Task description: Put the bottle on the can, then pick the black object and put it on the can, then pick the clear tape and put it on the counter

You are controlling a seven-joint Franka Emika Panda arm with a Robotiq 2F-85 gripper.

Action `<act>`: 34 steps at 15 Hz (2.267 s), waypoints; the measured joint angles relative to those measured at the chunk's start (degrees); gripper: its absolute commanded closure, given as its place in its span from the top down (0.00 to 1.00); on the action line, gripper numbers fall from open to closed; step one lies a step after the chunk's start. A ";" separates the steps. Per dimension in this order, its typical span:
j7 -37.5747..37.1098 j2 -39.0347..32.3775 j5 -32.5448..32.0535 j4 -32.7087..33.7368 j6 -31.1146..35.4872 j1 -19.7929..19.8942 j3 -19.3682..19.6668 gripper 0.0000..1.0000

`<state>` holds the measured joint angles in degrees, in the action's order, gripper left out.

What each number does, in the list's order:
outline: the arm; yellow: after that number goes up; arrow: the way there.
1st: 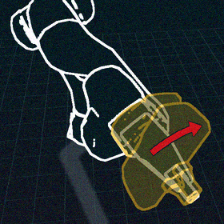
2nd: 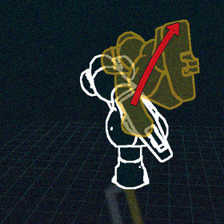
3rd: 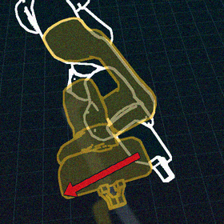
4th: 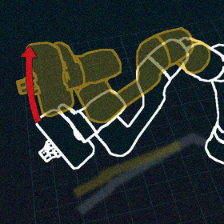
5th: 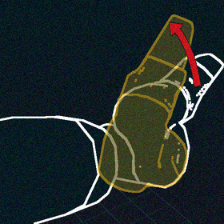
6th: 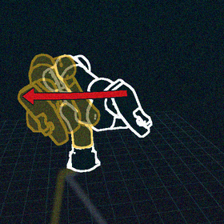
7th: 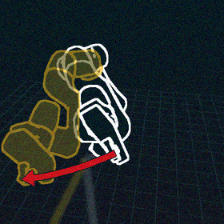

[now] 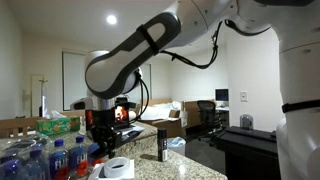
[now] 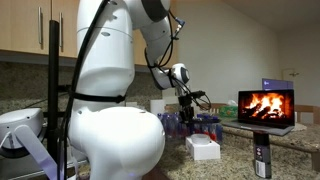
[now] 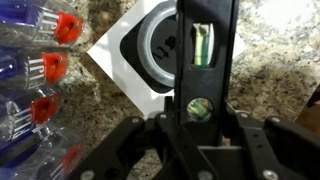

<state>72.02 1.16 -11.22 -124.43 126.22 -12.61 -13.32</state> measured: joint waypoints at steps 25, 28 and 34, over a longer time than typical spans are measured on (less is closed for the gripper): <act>-2.51 18.86 -1.34 -13.16 3.29 3.50 10.80 0.18; -2.43 18.64 -1.32 -12.23 2.04 3.54 11.96 0.18; 2.21 17.57 0.63 -5.96 -5.19 5.29 19.02 0.18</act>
<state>74.23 18.74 -10.60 -130.39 121.04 -7.32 5.70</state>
